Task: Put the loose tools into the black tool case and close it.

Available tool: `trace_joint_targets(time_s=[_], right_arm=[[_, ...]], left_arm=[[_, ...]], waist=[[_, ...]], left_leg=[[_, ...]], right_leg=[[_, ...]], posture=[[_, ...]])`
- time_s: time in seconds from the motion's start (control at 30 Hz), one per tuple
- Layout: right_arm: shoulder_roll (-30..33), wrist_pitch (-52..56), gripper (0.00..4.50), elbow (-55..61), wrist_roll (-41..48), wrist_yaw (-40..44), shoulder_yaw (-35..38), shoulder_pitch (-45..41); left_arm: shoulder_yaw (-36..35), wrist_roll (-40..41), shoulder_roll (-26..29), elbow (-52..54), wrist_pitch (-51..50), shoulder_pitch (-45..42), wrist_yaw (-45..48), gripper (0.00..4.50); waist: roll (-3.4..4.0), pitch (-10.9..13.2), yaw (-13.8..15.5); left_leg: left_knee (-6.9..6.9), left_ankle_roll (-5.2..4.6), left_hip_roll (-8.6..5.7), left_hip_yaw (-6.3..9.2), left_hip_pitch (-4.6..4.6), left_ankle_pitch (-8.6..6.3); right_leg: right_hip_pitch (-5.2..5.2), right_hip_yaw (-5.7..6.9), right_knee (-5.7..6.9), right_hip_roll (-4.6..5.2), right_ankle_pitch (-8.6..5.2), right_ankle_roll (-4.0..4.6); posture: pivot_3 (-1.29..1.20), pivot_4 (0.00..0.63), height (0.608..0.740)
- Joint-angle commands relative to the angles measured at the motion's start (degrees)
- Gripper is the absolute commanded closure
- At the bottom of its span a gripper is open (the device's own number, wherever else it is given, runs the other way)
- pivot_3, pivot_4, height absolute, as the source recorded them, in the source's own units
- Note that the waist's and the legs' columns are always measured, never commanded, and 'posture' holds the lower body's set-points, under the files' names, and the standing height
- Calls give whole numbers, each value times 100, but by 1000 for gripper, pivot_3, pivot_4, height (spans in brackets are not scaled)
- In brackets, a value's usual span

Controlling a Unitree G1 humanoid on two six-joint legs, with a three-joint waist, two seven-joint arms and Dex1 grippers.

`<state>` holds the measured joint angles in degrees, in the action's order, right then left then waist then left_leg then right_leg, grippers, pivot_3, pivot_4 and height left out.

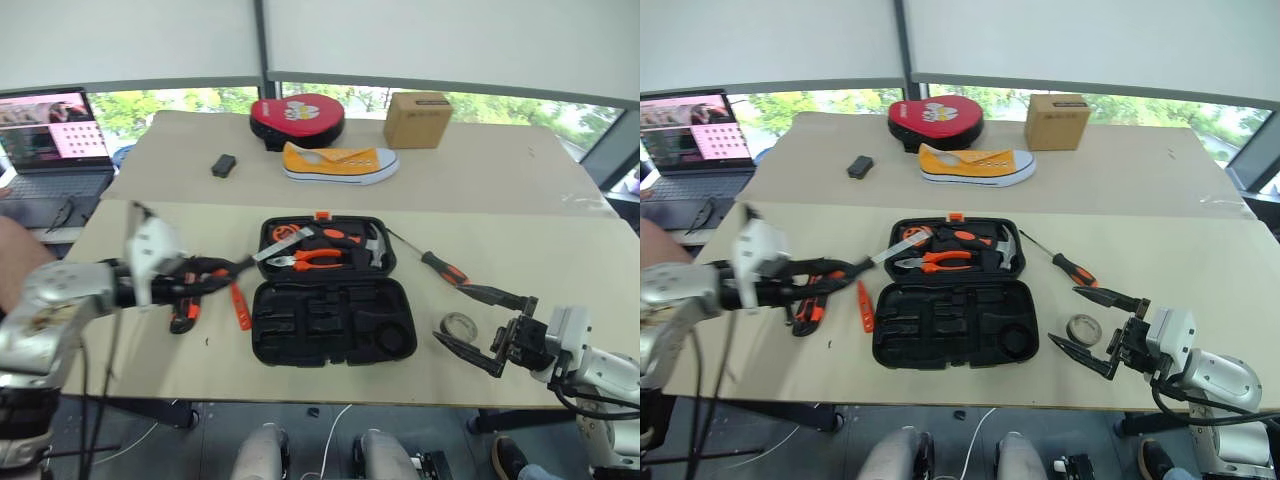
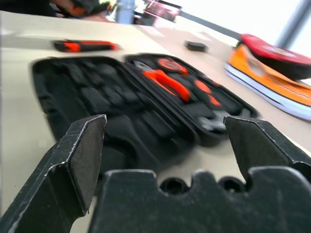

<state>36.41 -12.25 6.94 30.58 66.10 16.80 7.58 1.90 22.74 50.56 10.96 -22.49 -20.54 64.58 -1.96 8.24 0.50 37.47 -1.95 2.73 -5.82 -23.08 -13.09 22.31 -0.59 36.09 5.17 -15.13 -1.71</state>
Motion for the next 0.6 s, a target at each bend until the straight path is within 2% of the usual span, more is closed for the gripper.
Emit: trace_joint_targets(time_s=[0.03,0.13,0.23,0.47,0.53,0.6], right_arm=[[62,78,0,220,67,-105,96,2],[17,134,0,400,50,-243,40,54],[-36,176,0,589,48,-409,51,152],[-98,217,0,852,38,-614,22,402],[-102,260,0,906,60,-641,3,434],[-103,301,0,953,73,-651,-12,462]], left_arm=[[992,-903,-265,-335,270,-807,119,3674],[1523,-1439,-535,-627,230,-1196,2,3674],[1763,-1746,-692,-789,304,-1281,-40,3674],[1816,-2057,-915,-991,535,-1241,-227,3674],[1730,-2047,-1030,-1031,606,-1285,-308,2665],[1614,-1983,-1122,-1023,682,-1290,-336,2132]], waist=[[0,1,-52],[6,4,-73],[8,5,-72],[8,6,9],[8,6,26],[9,6,45]], left_leg=[[3,1,8,1,-9,0],[3,2,18,2,-9,1],[6,2,23,2,-9,1],[37,0,22,13,-22,-2],[40,0,20,16,-22,-2],[42,0,17,20,-23,-1]], right_leg=[[9,-3,1,-18,0,-3],[14,-10,8,-43,-2,-7],[16,-14,12,-51,-3,-8],[14,-17,15,-45,0,-17],[11,-17,15,-45,2,-20],[9,-16,16,-43,3,-21]], posture=[[0,150,740],[0,150,740],[0,150,740],[0,150,740],[0,150,740],[0,150,740]])
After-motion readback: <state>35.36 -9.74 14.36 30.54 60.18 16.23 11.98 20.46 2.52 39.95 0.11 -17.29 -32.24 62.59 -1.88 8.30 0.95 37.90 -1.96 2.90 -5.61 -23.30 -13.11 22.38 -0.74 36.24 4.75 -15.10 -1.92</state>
